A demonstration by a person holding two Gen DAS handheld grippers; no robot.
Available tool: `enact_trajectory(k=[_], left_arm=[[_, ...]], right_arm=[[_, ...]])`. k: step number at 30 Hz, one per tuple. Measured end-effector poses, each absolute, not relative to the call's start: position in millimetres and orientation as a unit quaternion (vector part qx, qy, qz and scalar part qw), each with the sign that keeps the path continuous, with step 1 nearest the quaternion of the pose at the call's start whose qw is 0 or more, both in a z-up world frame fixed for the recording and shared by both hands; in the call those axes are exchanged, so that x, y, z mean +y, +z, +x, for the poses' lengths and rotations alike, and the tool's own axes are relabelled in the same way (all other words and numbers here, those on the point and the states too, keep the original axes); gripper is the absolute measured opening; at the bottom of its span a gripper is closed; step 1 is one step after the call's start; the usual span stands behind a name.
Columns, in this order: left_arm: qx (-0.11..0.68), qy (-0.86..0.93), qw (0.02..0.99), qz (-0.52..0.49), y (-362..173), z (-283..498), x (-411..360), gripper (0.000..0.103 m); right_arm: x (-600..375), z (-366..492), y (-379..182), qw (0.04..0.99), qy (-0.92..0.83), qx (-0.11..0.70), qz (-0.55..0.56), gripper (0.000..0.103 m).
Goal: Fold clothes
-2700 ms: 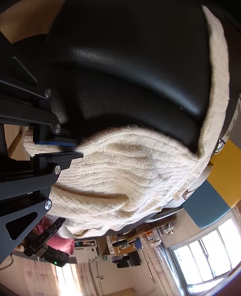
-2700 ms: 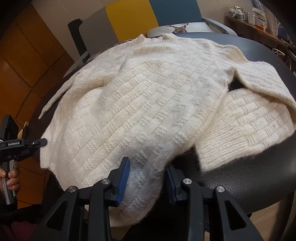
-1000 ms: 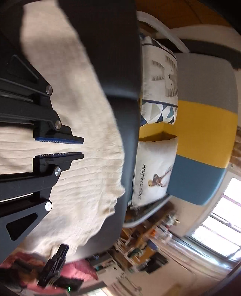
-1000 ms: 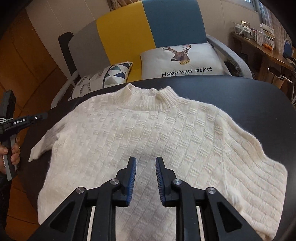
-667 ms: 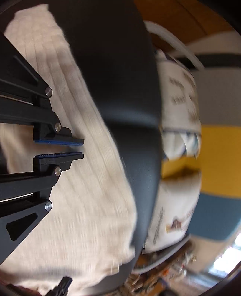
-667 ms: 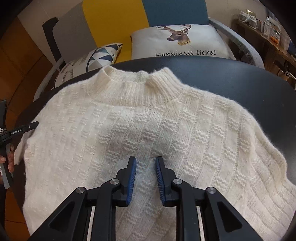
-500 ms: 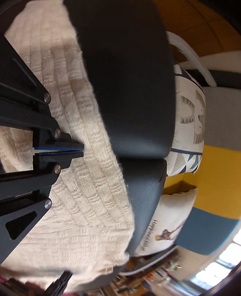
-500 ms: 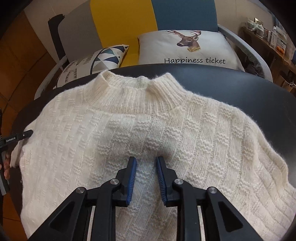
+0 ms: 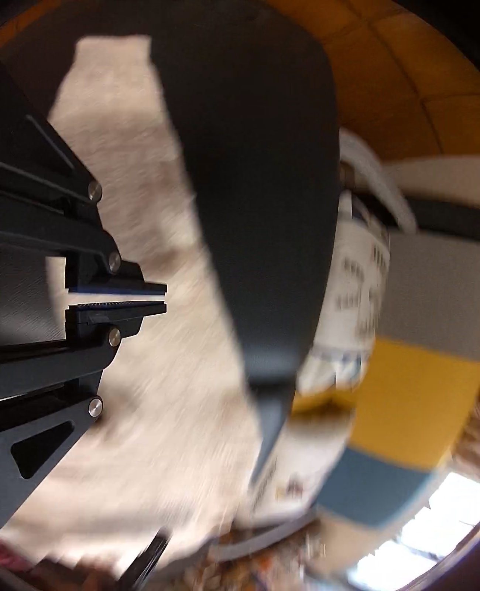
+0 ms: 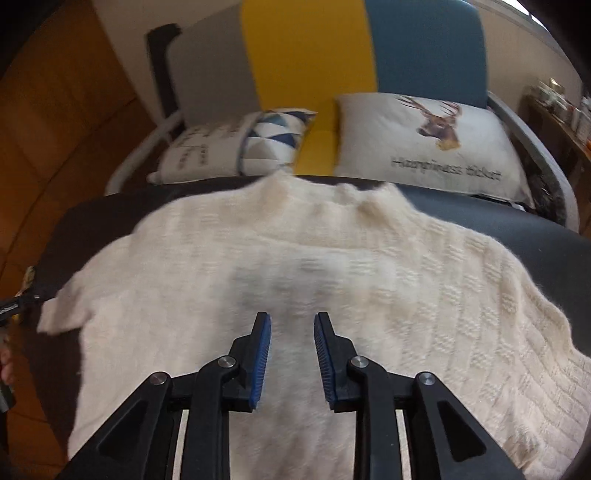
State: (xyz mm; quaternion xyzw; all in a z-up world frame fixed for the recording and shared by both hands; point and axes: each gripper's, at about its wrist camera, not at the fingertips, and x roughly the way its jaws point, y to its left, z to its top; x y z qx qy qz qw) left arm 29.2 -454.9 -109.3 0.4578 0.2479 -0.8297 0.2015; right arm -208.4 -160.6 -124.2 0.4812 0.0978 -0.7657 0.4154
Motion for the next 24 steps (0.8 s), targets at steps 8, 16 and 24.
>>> enact_trajectory(k=[8, 16, 24], left_arm=[[0.257, -0.82, 0.116, 0.498, -148, 46, -383, 0.005], [0.281, -0.816, 0.101, 0.496, -172, 22, -376, 0.02], [0.221, -0.837, 0.141, 0.48, -161, 32, -368, 0.004]], right_arm=[[-163, -90, -122, 0.523, -0.684, 0.127, 0.493, 0.025], [-148, -68, -158, 0.494, -0.673, 0.165, 0.526, 0.025], [-131, -65, -174, 0.479, -0.669, 0.173, 0.541, 0.023]])
